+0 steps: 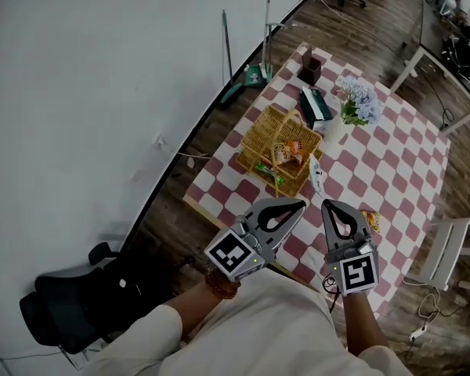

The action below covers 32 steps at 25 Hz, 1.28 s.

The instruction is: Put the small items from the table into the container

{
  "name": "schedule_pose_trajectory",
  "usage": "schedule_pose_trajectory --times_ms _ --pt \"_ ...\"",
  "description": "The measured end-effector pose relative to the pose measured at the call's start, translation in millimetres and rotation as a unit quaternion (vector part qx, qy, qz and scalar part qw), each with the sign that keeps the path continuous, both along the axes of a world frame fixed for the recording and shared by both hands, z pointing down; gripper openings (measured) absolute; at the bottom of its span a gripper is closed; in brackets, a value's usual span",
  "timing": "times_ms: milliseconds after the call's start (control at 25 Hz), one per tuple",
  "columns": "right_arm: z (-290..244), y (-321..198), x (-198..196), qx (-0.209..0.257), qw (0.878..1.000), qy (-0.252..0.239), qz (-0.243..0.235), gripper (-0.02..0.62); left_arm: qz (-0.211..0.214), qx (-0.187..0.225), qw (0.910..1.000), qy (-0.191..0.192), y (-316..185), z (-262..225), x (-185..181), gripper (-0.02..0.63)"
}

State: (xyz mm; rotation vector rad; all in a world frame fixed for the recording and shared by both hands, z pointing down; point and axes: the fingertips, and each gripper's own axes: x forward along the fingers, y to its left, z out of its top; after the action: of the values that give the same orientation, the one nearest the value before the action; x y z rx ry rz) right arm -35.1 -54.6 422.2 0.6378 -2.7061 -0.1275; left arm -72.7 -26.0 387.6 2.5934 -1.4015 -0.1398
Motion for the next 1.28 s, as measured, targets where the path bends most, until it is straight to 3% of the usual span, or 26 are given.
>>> schedule_pose_trajectory --times_ms 160,320,640,1000,1280 --pt "10.6 -12.8 -17.1 0.000 1.000 0.010 -0.007 0.018 -0.003 -0.008 1.0000 0.000 -8.6 8.5 -10.1 0.015" --pt "24.9 -31.6 -37.5 0.015 1.000 0.005 -0.018 0.018 -0.006 0.009 0.9998 -0.015 -18.4 21.8 -22.4 0.015" --pt "61.1 -65.3 -66.0 0.030 0.996 0.078 -0.031 0.018 -0.017 -0.002 0.9996 -0.024 -41.3 45.7 -39.7 0.015" --pt "106.3 -92.0 -94.7 0.050 0.984 0.166 -0.052 0.018 -0.028 -0.023 0.9986 -0.037 -65.8 75.7 -56.4 0.015" --pt "129.7 -97.3 -103.8 0.045 0.976 0.204 -0.061 0.018 -0.035 -0.048 0.9972 -0.046 -77.7 102.2 -61.3 0.015"
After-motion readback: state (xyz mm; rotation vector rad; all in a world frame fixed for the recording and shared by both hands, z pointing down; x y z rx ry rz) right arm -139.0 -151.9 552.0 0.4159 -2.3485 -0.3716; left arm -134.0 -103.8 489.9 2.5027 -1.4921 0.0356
